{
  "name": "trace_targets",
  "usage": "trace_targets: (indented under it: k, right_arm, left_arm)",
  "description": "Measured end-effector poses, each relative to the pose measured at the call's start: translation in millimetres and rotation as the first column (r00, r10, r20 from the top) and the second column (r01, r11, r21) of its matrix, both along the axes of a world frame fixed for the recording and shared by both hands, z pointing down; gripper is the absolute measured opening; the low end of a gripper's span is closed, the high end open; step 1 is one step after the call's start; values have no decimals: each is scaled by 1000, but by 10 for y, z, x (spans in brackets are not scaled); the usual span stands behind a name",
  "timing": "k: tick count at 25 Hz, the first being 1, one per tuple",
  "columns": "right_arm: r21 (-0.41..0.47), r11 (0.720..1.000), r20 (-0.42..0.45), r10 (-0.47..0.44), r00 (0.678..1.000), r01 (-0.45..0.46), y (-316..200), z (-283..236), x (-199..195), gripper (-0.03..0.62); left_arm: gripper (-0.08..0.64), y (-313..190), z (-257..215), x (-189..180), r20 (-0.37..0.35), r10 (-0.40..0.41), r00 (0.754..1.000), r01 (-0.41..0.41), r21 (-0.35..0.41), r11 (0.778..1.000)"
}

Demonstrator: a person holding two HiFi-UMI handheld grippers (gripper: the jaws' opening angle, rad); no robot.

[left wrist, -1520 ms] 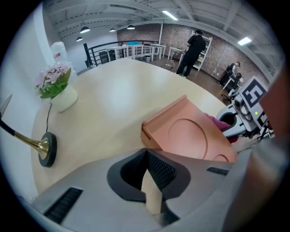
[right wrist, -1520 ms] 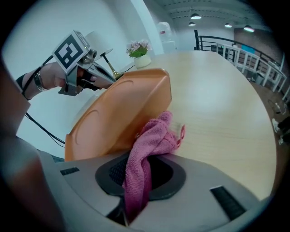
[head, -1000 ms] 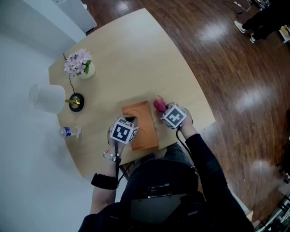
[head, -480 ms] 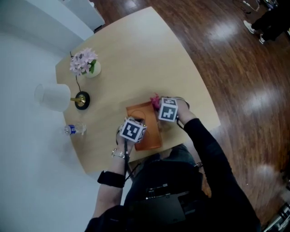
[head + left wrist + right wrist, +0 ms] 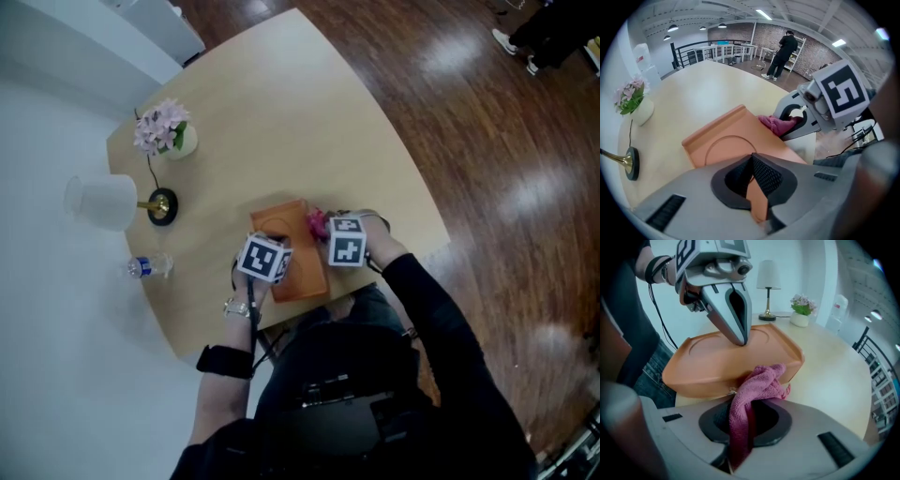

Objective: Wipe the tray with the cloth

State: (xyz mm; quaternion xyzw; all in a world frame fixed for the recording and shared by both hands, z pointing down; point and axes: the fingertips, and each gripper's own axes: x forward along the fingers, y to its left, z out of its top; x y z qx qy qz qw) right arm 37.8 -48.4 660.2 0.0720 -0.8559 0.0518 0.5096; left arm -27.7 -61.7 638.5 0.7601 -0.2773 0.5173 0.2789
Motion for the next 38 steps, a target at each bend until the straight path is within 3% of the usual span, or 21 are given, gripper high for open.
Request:
trace_targets:
  k: [10,18,21,24,27,31,35,38]
  right_arm:
    - [103,986,-6,133,991,-132,366,-180,6,64]
    - [-51,997,3,54,999,-54,1216,70,-35,64]
    - [-144,989,48,-16,999,22,1574,106,-35,64]
    - [-231,972,108,-6,994,31,1671,20,26,64]
    - [-233,970,103,97,990,-71,1298,-37,198,64]
    - [-111,969,68,229,971,-221,349,-51,349,64]
    - [-41,969,58,246,967,-244,-418,33,209,66]
    - [-51,977,62,210,976,-207,-707,90,13,66]
  left_arm:
    - [5,7,-4,26,-22,16,1000,-15,12,1000]
    - [5,-7,-27,4,-26,24,999,-23,30,999]
    - [5,-14,-31,-1,-34,20,999,-19,29,999]
    - [5,-9,-32,3,-38,14,999,-13,26,1000]
    - [5,-10,-25,-1,-33,10,999,-10,22,1000]
    - [5,-9,-22,-8,-36,5,999,-4,13,1000]
    - [5,2,-21,-8,-35,-14,999,15,7,1000]
    - [5,10,-20,-2,-35,-23,999,24,4,1000]
